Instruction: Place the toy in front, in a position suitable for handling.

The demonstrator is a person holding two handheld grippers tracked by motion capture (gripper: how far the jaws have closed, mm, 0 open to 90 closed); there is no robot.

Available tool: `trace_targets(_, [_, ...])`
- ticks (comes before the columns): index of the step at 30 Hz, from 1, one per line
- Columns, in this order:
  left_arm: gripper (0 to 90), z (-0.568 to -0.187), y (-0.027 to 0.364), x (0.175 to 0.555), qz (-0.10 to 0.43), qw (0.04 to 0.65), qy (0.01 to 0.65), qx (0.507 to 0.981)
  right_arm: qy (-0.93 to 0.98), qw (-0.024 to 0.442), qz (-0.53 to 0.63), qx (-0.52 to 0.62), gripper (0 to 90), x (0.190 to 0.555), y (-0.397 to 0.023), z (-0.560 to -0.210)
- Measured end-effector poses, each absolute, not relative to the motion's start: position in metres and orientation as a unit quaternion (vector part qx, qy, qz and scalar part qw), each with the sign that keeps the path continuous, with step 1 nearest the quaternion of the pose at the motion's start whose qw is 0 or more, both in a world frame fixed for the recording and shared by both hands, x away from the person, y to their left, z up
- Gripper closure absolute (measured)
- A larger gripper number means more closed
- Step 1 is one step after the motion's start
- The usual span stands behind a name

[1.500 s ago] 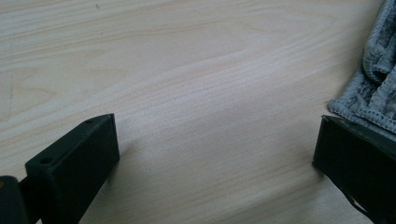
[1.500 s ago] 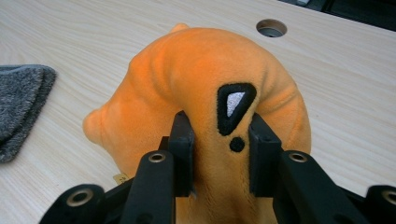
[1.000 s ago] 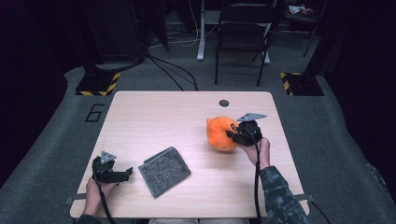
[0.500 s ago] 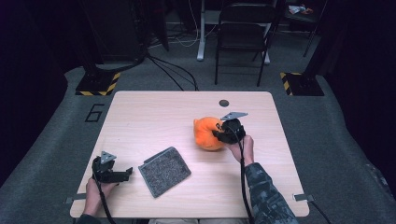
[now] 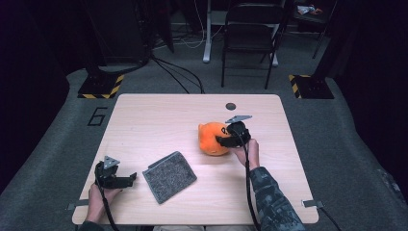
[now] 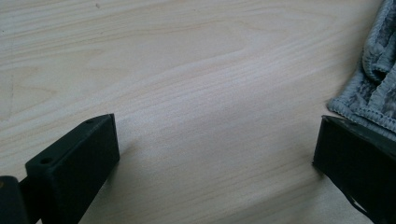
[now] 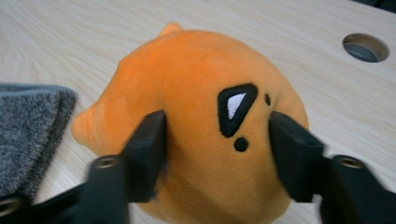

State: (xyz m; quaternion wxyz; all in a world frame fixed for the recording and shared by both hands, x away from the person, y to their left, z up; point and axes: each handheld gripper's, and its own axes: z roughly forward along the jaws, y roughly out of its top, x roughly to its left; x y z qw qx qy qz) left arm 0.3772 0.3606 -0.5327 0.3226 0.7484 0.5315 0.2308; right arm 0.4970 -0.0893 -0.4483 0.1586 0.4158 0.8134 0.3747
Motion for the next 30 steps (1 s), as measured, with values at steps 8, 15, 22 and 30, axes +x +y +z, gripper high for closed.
trace_targets(8, [0.0, -0.532, 0.361, 0.377, 0.23, 0.321, 0.531, 0.75, 0.806, 0.153, 0.391, 0.417, 12.3, 0.485, -0.108, -0.434])
trace_targets(15, [0.0, -0.532, 0.363, 0.377, 0.225, 0.323, 0.529, 0.752, 0.805, 0.158, 0.391, 0.418, 6.5, 0.46, -0.132, -0.427])
trace_targets(22, [0.0, -0.529, 0.365, 0.378, 0.21, 0.326, 0.536, 0.75, 0.803, 0.163, 0.375, 0.434, 4.3, 0.433, -0.164, -0.434])
trace_targets(30, [0.0, -0.522, 0.36, 0.378, 0.196, 0.324, 0.53, 0.759, 0.797, 0.178, 0.374, 0.439, 4.3, 0.403, -0.191, -0.434])
